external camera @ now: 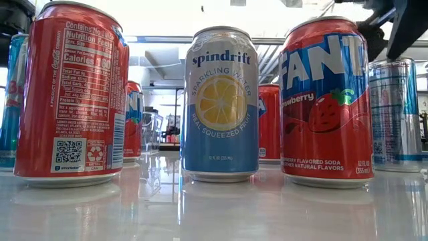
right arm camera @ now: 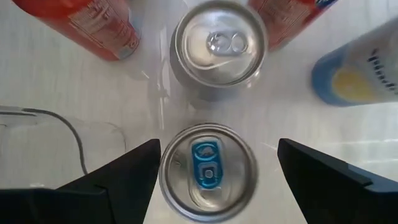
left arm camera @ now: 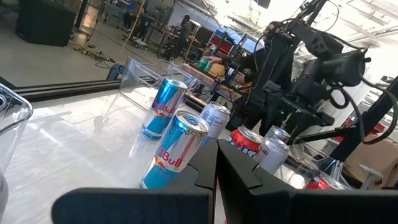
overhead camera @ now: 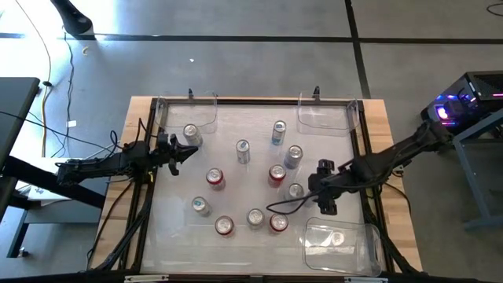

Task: Sort soda cans
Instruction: Put the blue soda can into the bottom transparent bin

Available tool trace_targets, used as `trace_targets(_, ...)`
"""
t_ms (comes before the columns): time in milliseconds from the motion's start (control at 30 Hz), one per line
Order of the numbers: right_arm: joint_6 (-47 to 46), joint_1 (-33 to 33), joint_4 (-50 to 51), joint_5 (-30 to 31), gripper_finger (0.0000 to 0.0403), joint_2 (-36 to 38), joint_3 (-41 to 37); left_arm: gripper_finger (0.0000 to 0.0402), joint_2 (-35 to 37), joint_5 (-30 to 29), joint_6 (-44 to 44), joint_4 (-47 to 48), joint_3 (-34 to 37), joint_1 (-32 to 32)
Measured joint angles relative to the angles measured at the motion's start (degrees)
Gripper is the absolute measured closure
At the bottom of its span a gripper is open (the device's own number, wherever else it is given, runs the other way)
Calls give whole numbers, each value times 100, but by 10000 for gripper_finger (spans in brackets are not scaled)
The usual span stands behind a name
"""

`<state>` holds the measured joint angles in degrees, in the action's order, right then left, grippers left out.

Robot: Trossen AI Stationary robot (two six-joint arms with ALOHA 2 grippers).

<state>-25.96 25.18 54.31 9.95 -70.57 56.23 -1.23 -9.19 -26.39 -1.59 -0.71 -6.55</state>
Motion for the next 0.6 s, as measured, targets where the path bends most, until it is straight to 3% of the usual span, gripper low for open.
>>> trace_targets(300, -269, -1, -439, -194, 90, -2, -569, 401, 0, 0, 0, 0, 0, 0)
trace_targets(400, -304, -1, -554, -177, 118, -4, -631, 401, 0, 0, 0, 0, 0, 0)
trace_targets(533, -428, -1, -604, -141, 185, -2, -635, 401, 0, 0, -2, 0, 0, -2)
trace_targets(600, -524, -1, -429, -161, 187, -12, -528, 401, 0, 0, -2, 0, 0, 0)
